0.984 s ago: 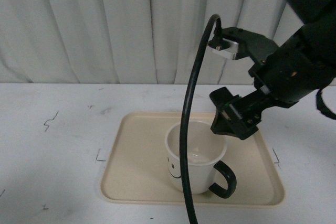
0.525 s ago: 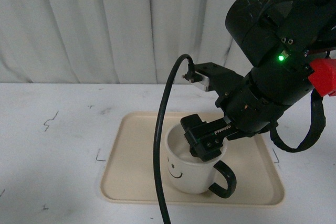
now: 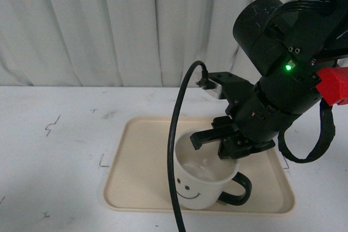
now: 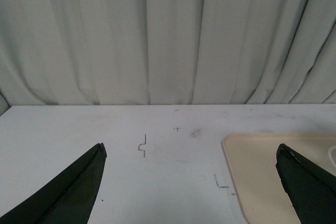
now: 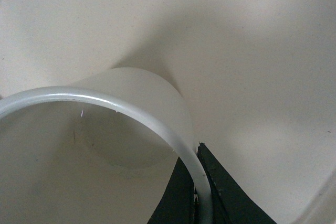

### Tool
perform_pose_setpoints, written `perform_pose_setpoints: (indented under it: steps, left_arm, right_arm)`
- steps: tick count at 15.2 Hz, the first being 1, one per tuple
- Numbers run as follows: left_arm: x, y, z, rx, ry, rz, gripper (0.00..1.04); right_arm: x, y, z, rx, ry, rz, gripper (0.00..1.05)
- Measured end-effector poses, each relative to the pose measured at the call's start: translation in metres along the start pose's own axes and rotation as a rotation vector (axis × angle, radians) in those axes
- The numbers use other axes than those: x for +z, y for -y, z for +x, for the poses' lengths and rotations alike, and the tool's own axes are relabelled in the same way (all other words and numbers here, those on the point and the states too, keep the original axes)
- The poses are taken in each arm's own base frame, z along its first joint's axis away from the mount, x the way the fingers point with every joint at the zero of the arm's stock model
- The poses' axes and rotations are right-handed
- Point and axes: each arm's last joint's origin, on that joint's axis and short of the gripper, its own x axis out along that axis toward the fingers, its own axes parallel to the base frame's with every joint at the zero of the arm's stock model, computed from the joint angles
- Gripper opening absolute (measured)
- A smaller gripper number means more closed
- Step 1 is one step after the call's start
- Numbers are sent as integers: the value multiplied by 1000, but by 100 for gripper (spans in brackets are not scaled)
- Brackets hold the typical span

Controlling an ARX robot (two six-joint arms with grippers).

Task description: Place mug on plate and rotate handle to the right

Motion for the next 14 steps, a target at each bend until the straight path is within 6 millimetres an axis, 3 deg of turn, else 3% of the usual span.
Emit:
perform_pose_setpoints:
  steps: [3,4,5,14]
  left_arm:
    - [0,0,0,0,0,0,98]
    - [0,0,0,0,0,0,98]
    - [0,0,0,0,0,0,98]
    - [0,0,0,0,0,0,98]
  right_arm:
    - [7,7,-11,2,-34,-53,3]
    - [22,19,-28,-35,-18,-142,3]
    - [41,32,-41,-80,-30,-336,3]
    - [56,8,4,7,-117,-564,3]
